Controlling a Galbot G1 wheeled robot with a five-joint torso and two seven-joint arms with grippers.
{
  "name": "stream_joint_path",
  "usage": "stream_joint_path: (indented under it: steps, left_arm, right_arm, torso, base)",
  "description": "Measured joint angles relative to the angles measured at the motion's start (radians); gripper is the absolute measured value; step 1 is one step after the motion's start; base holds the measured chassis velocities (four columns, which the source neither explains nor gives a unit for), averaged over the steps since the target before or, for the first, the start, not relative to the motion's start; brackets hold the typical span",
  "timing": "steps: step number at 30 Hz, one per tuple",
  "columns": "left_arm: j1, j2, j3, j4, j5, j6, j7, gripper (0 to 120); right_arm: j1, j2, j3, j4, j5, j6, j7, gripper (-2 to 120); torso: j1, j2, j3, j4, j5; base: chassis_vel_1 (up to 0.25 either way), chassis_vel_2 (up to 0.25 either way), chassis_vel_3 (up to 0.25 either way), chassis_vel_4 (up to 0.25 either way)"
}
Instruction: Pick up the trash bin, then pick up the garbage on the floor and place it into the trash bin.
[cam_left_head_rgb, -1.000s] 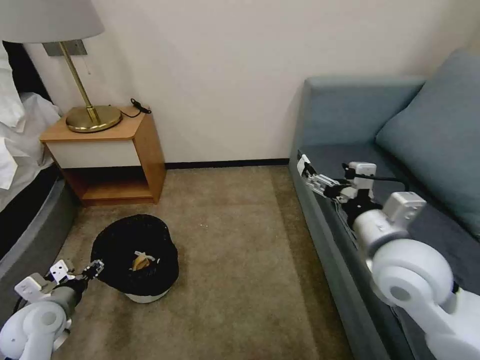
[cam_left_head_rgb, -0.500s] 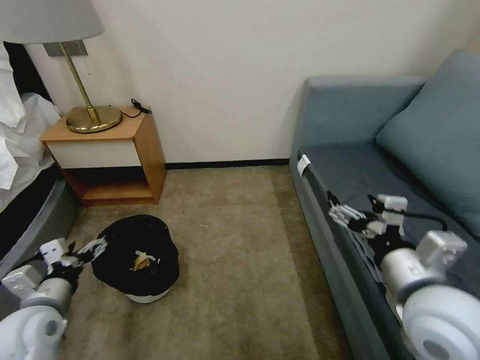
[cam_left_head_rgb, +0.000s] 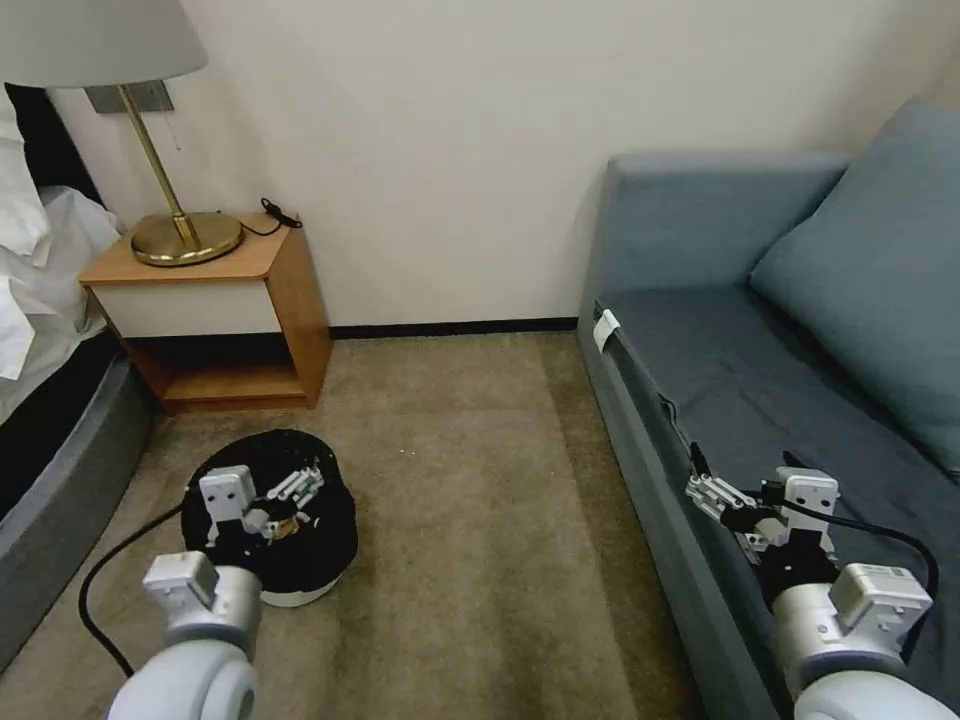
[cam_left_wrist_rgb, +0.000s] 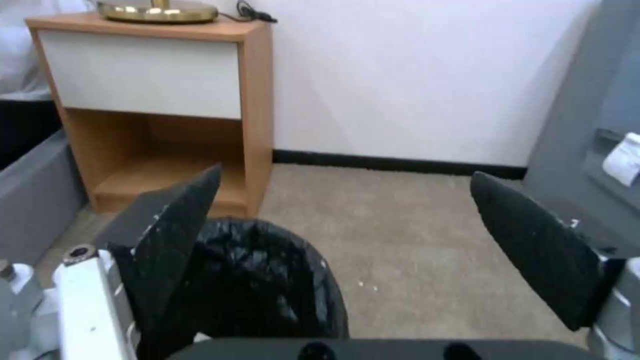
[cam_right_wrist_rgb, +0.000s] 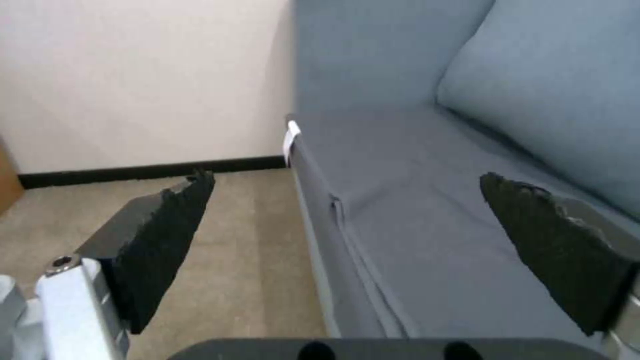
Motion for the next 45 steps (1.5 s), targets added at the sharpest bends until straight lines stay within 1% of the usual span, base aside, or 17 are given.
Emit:
stream_joint_path:
  steps: [1,3,5,7,8,10,12,14,16,17,18,19,21,28,31,38,45]
  left_arm:
    - [0.016,-0.003,0.000,-0.011,-0.001,0.000,0.006,100]
    - [0.023,-0.004,0.002,-0.015,0.000,0.000,0.007,100]
    - [0.054,-0.008,0.024,-0.025,0.014,-0.006,0.021,100]
    - [0.066,-0.014,0.045,-0.014,0.052,-0.034,0.047,100]
    - [0.066,-0.014,0.045,-0.014,0.052,-0.034,0.047,100]
    - [0.072,-0.023,0.068,0.001,0.091,-0.060,0.057,100]
    - [0.072,-0.026,0.073,0.005,0.095,-0.068,0.057,100]
    - [0.067,-0.032,0.067,0.028,0.126,-0.117,0.081,100]
    - [0.060,-0.035,0.060,0.043,0.131,-0.152,0.089,100]
    - [0.060,-0.035,0.060,0.043,0.131,-0.152,0.089,100]
    - [0.057,-0.036,0.059,0.048,0.128,-0.161,0.091,100]
    - [0.048,-0.040,0.058,0.060,0.107,-0.189,0.088,100]
    - [0.034,-0.048,0.061,0.067,0.077,-0.207,0.063,100]
    - [0.027,-0.056,0.073,0.068,0.061,-0.206,0.030,100]
    - [0.026,-0.057,0.076,0.063,0.053,-0.193,0.017,100]
    - [0.023,-0.057,0.075,0.062,0.049,-0.168,0.004,100]
    - [0.022,-0.057,0.075,0.061,0.051,-0.164,0.002,100]
  right_arm:
    - [0.001,0.001,0.000,0.000,-0.016,0.005,-0.008,100]
    - [0.002,0.002,0.000,0.000,-0.022,0.007,-0.011,100]
    - [0.002,0.005,0.000,-0.001,-0.042,0.013,-0.021,100]
    - [0.005,0.006,-0.003,-0.001,-0.049,0.020,-0.027,100]
    - [0.005,0.006,-0.003,-0.001,-0.049,0.020,-0.027,100]
    - [0.005,0.003,-0.004,-0.001,-0.058,0.030,-0.035,100]
    - [0.005,0.002,-0.004,-0.001,-0.060,0.033,-0.037,100]
    - [0.006,0.001,-0.004,-0.001,-0.060,0.040,-0.042,100]
    - [0.005,0.001,-0.005,-0.001,-0.060,0.044,-0.045,100]
    - [0.005,0.001,-0.005,-0.001,-0.060,0.044,-0.045,100]
    - [0.005,0.002,-0.006,-0.001,-0.059,0.044,-0.046,100]
    - [0.005,0.002,-0.009,-0.001,-0.059,0.048,-0.049,100]
    - [0.005,0.004,-0.015,-0.002,-0.060,0.051,-0.053,100]
    - [0.010,0.003,-0.021,-0.002,-0.063,0.056,-0.059,100]
    - [0.015,0.001,-0.021,-0.002,-0.063,0.057,-0.062,100]
    - [0.019,0.000,-0.019,-0.002,-0.082,0.068,-0.072,100]
    - [0.019,0.000,-0.018,-0.002,-0.084,0.069,-0.072,100]
  torso:
    - [0.000,0.000,0.000,0.0000,0.0000]
    - [0.000,0.000,0.000,0.0001,0.0001]
    - [0.000,0.000,0.000,0.0000,0.0000]
    - [0.000,0.000,0.000,0.0000,0.0001]
    - [0.000,0.000,0.000,0.0000,0.0001]
    - [0.000,0.000,0.000,0.0000,0.0000]
    - [0.000,0.000,0.000,-0.0001,0.0000]
    - [0.000,0.000,0.000,-0.0001,0.0000]
    - [0.000,0.000,0.000,0.0000,0.0000]
    - [0.000,0.000,0.000,0.0000,0.0000]
    - [0.000,0.000,0.000,0.0000,0.0000]
    - [0.000,0.000,0.000,-0.0001,0.0000]
    - [0.000,0.000,0.000,-0.0001,0.0000]
    - [0.000,0.000,0.000,-0.0001,0.0000]
    - [0.000,0.000,0.000,-0.0001,0.0000]
    - [0.000,0.000,0.000,-0.0001,0.0000]
    - [0.000,0.000,0.000,-0.0001,0.0000]
  base:
    - [0.000,0.000,0.000,0.000]
    - [0.000,0.000,0.000,0.000]
    - [0.000,0.000,0.000,0.000]
    - [0.000,0.000,0.000,0.000]
    - [0.000,0.000,0.000,0.000]
    - [0.000,0.000,0.000,0.000]
    - [0.000,0.000,0.000,0.000]
    - [0.000,0.000,0.000,0.000]
    - [0.000,0.000,0.000,0.000]
    - [0.000,0.000,0.000,0.000]
    - [0.000,0.000,0.000,0.000]
    - [0.000,0.000,0.000,0.000]
    - [0.000,0.000,0.000,0.000]
    - [0.000,0.000,0.000,0.000]
    - [0.000,0.000,0.000,0.000]
    - [0.000,0.000,0.000,0.000]
    - [0.000,0.000,0.000,0.000]
